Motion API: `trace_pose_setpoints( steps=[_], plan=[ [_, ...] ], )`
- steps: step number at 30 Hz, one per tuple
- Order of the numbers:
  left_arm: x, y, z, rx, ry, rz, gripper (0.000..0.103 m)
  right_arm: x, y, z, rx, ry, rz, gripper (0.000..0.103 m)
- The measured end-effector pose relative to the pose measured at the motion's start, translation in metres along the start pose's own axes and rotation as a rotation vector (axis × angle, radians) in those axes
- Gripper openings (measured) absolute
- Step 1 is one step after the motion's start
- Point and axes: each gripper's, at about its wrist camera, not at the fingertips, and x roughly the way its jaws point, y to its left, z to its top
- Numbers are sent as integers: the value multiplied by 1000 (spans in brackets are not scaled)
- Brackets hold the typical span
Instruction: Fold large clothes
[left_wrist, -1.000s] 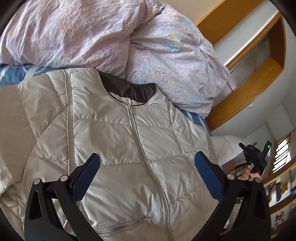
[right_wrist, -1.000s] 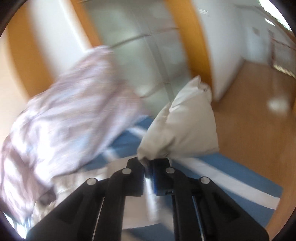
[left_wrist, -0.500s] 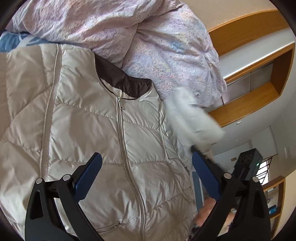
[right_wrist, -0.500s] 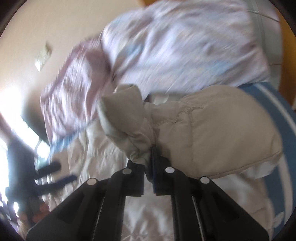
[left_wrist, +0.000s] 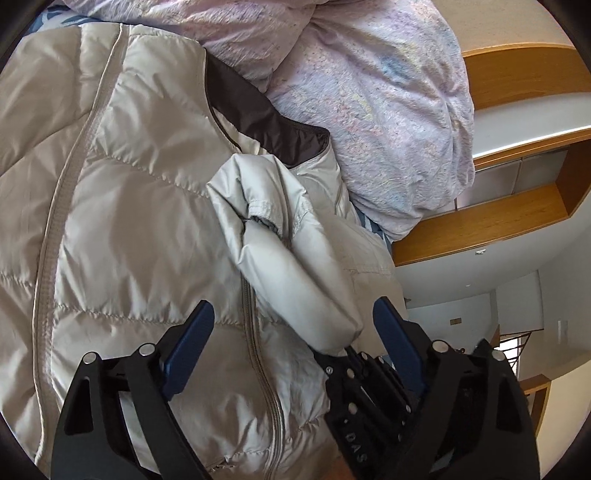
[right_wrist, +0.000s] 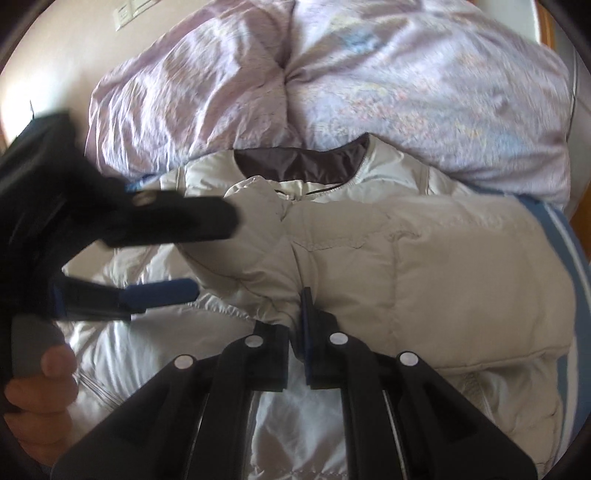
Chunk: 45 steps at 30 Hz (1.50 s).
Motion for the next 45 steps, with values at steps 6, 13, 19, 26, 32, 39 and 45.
trace_pose_setpoints(
  steps=[6,13,19,26,32,39,45],
  plan=[
    [0,8,4,-2,-17,15,49,0,16,-2,-66,-4,-22,7],
    [-11,5,5,70,-67,95,19,-3,28,1,-83,18,0,26],
    [-23,17,8,99,-121,228,18,-29,2,15,9,-44,29,57],
    [-23,30,2,107,-138,300,18,-17,-38,29,109,-55,-117,46],
    [-22,32,-2,150,-181,384,19,18,-58,21,124,4,-233,46],
    [-47,13,-9,199,-280,444,44,58,-52,5,45,89,-332,48],
    [-66,-47,-20,405,-381,380,71,57,-54,3,60,70,-324,49]
  ],
)
